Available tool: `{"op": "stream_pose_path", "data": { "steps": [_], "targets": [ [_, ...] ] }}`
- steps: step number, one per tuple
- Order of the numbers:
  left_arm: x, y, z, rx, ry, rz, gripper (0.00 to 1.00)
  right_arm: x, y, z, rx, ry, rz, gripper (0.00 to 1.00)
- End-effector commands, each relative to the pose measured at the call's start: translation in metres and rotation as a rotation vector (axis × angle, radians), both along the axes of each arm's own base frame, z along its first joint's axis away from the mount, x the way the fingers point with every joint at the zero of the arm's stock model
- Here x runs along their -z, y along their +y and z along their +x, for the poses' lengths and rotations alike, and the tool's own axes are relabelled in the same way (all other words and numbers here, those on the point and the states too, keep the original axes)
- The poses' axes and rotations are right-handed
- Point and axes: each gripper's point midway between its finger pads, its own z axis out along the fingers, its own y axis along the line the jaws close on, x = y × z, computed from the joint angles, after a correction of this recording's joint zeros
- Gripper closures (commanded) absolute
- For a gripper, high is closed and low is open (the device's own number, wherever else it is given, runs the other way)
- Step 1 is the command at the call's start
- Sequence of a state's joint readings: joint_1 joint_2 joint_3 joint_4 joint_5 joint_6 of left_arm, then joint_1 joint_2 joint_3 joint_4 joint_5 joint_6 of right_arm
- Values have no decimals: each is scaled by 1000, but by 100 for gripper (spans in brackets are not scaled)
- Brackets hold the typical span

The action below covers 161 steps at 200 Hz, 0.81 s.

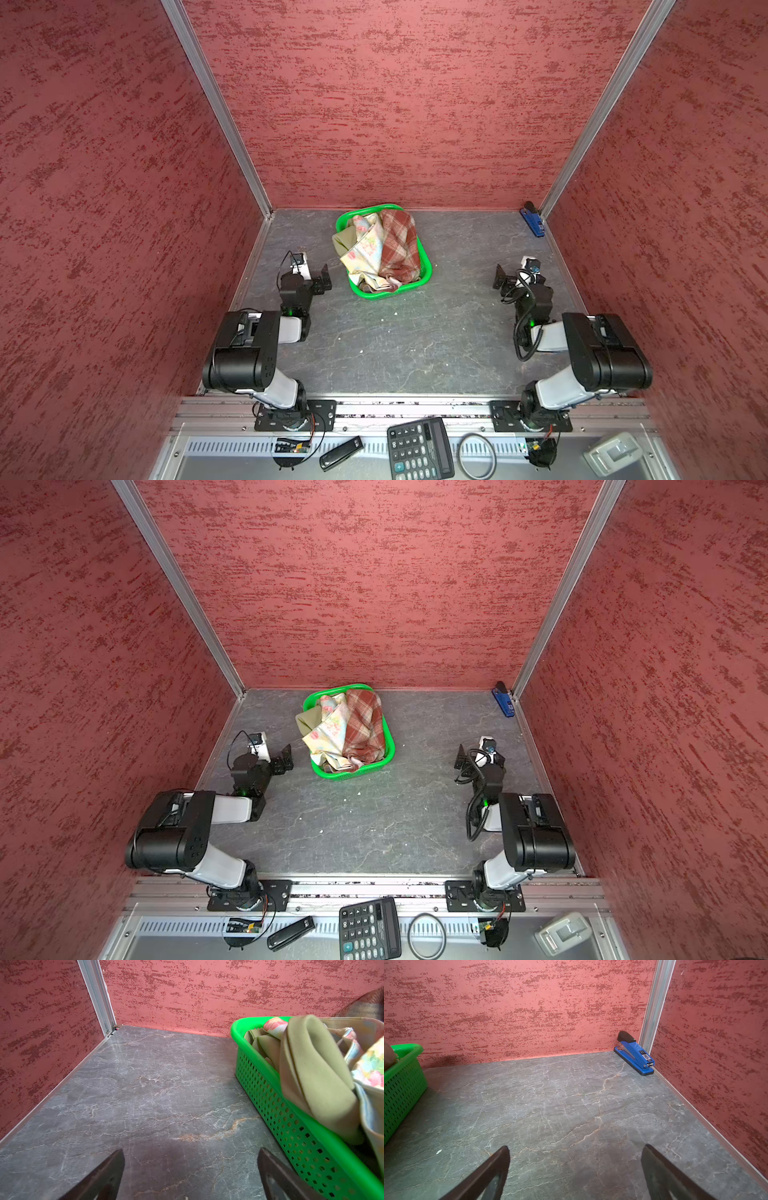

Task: Fold and stack the skirts

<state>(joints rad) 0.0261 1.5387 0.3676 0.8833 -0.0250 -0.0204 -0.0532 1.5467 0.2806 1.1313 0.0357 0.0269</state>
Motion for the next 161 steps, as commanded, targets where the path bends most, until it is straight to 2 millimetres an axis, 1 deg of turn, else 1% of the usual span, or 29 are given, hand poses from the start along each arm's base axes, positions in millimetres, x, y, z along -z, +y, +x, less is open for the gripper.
{"op": "stream_pose_path", "data": {
  "steps": [1, 86, 106, 161],
  "targets": [
    [-9, -1, 3, 8, -29, 10, 0, -5, -4, 2, 23, -18, 4, 1],
    [-8, 1, 2, 22, -29, -14, 0, -5, -4, 3, 19, -16, 6, 1],
    [-9, -3, 4, 13, -29, 11, 1, -5, -4, 3, 22, -16, 5, 1],
    [-9, -1, 3, -9, -33, 24, 0, -5, -4, 2, 22, -16, 4, 1]
  ]
}}
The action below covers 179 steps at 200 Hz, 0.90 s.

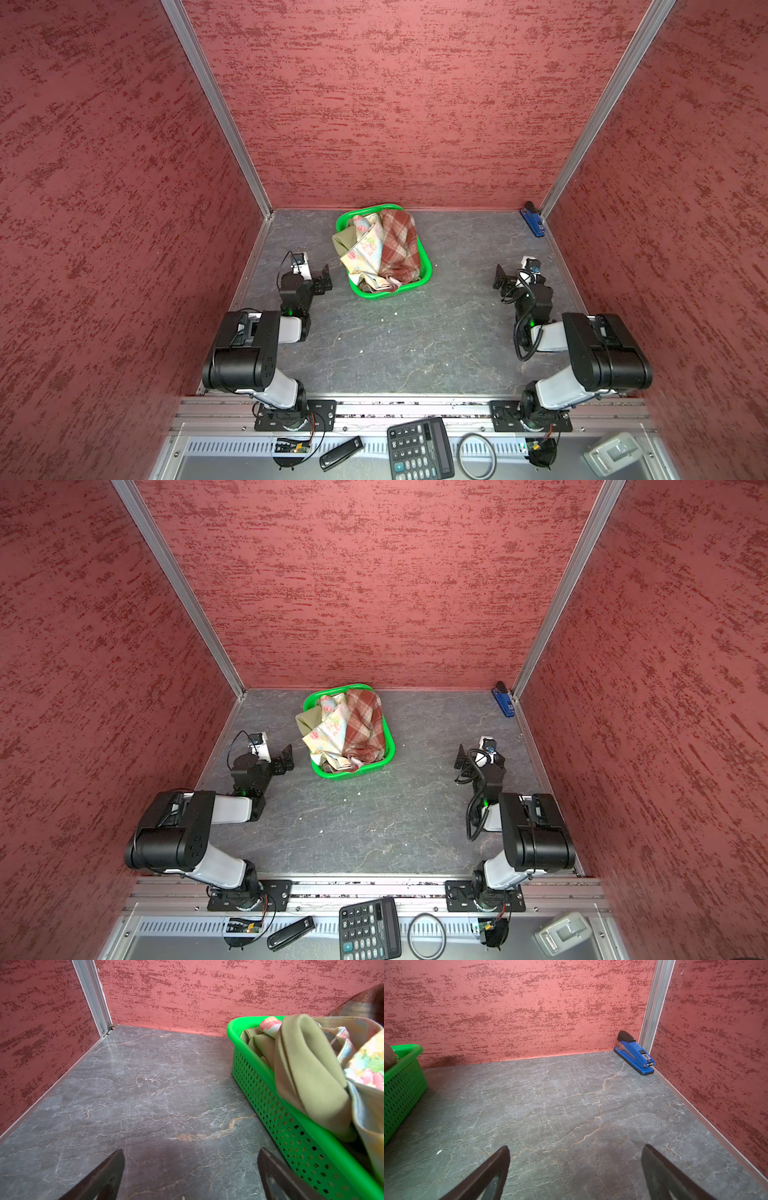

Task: Fold and stack the skirts

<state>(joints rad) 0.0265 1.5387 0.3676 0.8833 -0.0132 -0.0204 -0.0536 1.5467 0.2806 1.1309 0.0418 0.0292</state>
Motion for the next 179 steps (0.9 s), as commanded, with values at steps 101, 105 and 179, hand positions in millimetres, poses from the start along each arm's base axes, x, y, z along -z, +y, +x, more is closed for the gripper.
{"op": "stream_pose_path", "data": {
  "steps": [101, 105, 179],
  "targets": [
    [-11, 6, 2, -44, -39, 14, 0, -6, -4, 1, 17, -22, 3, 1],
    [-12, 8, 0, -54, -43, 8, 1, -7, -4, 0, 20, -27, 2, 1],
    [-70, 60, -28, -281, 72, -164, 0, -58, -13, -34, 128, -142, 16, 1]
  ]
}}
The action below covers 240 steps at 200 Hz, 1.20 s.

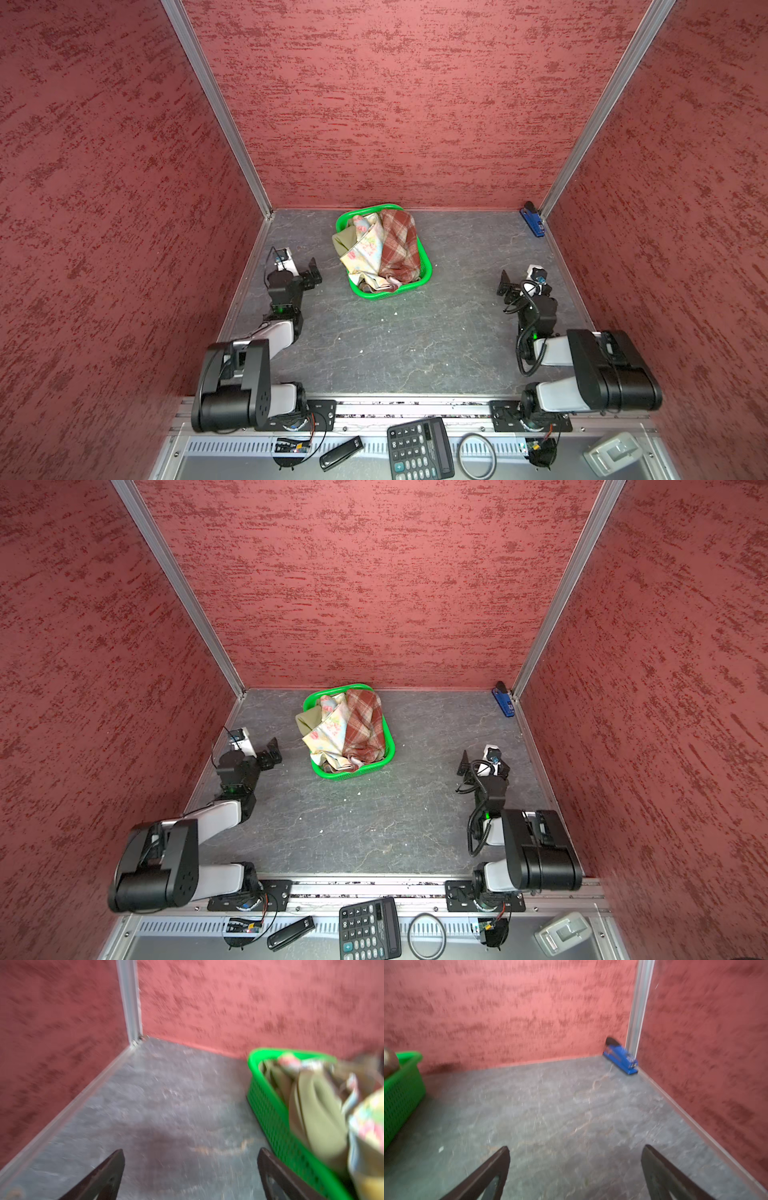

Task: Fold and stack the skirts

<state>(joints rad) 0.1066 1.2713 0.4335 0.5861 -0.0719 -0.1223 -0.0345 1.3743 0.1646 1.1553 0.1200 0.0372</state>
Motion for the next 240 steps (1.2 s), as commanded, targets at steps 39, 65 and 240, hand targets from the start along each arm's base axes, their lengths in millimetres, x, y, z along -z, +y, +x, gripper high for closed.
{"op": "stream_pose_path", "data": {
  "steps": [39, 65, 240],
  "targets": [
    [-36, 24, -26, -153, 284, -311, 0, -78, 31, 11, -91, -49, 183, 2],
    [-37, -5, -21, -51, 371, -395, 0, -97, 94, 38, -278, 60, 283, 9],
    [57, -162, 7, 260, 728, -262, 10, -32, 238, 68, -524, 473, 303, 14]
  ]
}}
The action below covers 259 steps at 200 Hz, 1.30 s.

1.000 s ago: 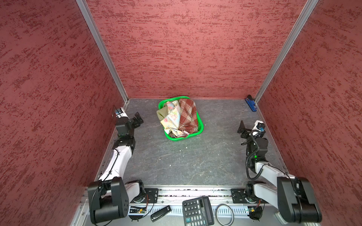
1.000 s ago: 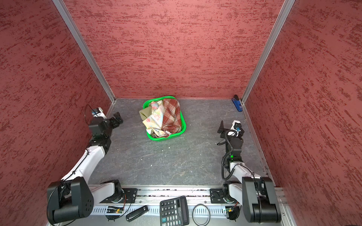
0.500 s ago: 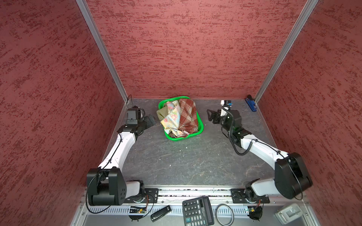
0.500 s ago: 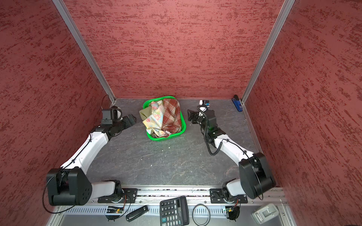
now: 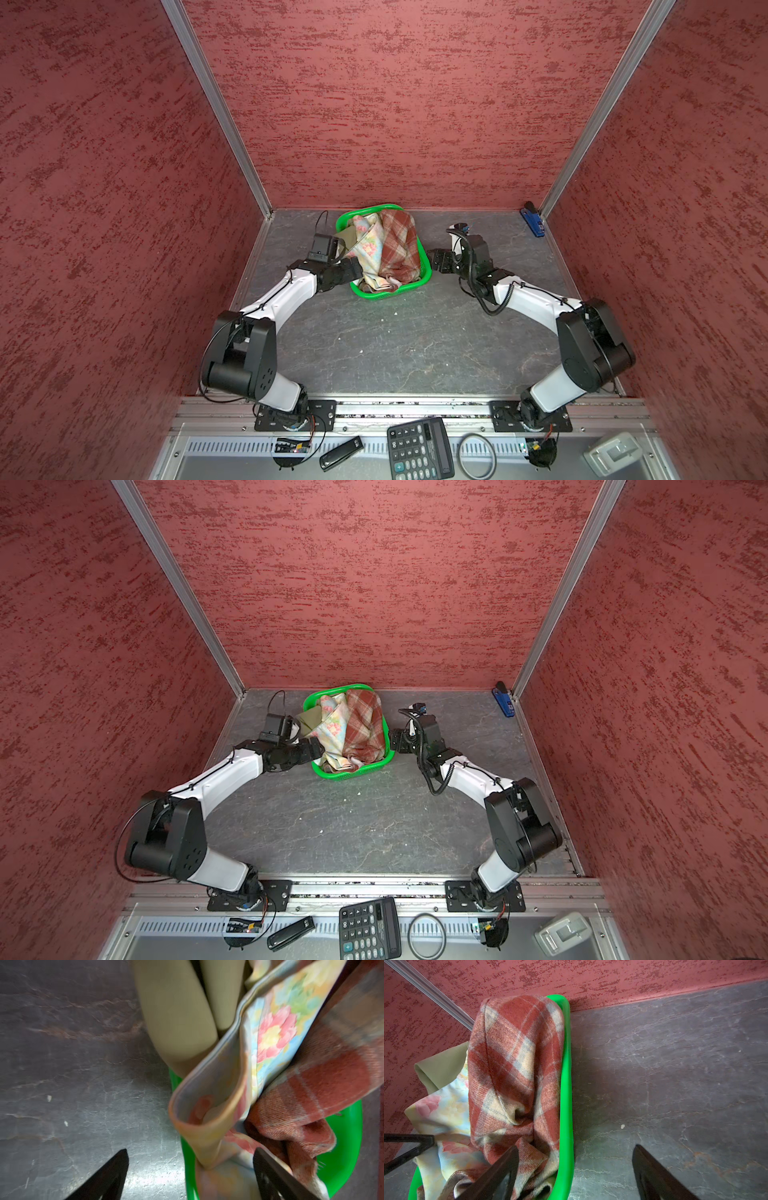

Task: Fold and stack the skirts

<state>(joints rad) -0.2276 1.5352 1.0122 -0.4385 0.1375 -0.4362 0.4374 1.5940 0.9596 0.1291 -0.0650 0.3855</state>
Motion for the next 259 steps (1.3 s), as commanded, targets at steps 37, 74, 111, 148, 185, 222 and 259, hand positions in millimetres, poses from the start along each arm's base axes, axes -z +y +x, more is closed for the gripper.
{"op": "stream_pose_path", "data": {
  "steps": [37, 74, 111, 148, 185, 222, 259],
  "targets": [
    [21, 58, 15, -160, 83, 240, 19, -40, -13, -10, 34, -70, 7, 13],
    [2, 122, 24, -334, 48, 194, 19, -48, -19, -15, 46, -92, -16, 12],
    [-35, 144, 28, -381, -19, 197, 17, -44, -29, -21, 68, -81, -41, 10],
    [-93, 103, 15, -303, -210, 289, 11, -49, -44, -23, 98, -83, -11, 10],
    [-115, -4, -5, -18, -367, 293, 10, -56, -71, -25, 147, -79, 57, 9],
    [-75, -115, -13, 276, -274, 342, 10, -70, -113, -33, 246, -95, 127, 9],
    [-29, -176, -6, 358, -115, 277, 10, -89, -156, -49, 370, -129, 144, 9]
  ]
}}
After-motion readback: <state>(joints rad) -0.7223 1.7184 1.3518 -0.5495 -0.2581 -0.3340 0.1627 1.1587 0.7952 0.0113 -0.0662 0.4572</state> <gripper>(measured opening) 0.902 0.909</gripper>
